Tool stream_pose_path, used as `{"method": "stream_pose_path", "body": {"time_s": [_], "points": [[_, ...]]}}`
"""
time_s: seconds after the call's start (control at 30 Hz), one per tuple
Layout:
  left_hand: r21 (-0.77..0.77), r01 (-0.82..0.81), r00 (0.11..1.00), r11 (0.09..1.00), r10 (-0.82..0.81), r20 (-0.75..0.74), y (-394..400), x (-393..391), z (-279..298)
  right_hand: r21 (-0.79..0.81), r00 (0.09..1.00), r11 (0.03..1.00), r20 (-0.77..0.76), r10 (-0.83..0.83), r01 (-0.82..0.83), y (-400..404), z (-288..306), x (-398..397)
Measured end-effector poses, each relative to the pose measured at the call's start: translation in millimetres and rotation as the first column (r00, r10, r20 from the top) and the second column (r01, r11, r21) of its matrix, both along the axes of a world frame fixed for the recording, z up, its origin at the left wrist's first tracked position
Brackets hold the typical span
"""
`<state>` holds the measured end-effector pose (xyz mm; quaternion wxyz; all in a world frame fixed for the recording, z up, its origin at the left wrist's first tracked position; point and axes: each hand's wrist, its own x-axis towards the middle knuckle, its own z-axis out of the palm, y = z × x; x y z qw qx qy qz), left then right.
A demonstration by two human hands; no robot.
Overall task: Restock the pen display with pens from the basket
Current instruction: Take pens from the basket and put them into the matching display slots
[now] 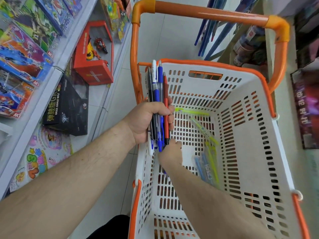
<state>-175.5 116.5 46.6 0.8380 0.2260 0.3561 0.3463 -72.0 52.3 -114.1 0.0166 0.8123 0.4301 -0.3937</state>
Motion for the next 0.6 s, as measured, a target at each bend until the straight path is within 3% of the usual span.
{"method": "stream_pose_path", "body": {"time_s": [0.1, 0.17, 0.27, 0.4, 0.5, 0.6], "points": [[0.012, 0.004, 1.000, 1.000, -0.004, -0.030, 0, 1, 0, 0.052, 0.994, 0.998, -0.102, 0.043, -0.038, -16, -1, -8], [0.023, 0.012, 0.999, 1.000, -0.011, -0.049, 0, 1, 0, 0.042, 0.992, 0.996, -0.091, 0.083, -0.080, -17, 0, -9], [0.020, 0.014, 0.999, 1.000, -0.013, -0.035, 1, 0, 0, -0.087, 0.981, 0.977, -0.010, 0.194, -0.194, -12, 8, -7], [0.021, 0.004, 0.998, 1.000, -0.003, -0.058, 1, 2, -1, -0.220, 0.968, 0.943, -0.080, 0.238, -0.250, -11, 24, 5], [0.048, 0.022, 0.993, 0.999, -0.016, -0.115, 2, 6, -1, -0.068, 0.990, 0.990, -0.077, 0.114, -0.120, 7, 30, 35], [0.038, 0.031, 0.994, 0.999, -0.027, -0.104, 3, 12, 0, 0.090, 0.981, 0.990, 0.175, 0.089, -0.106, 37, 30, 77]]}}
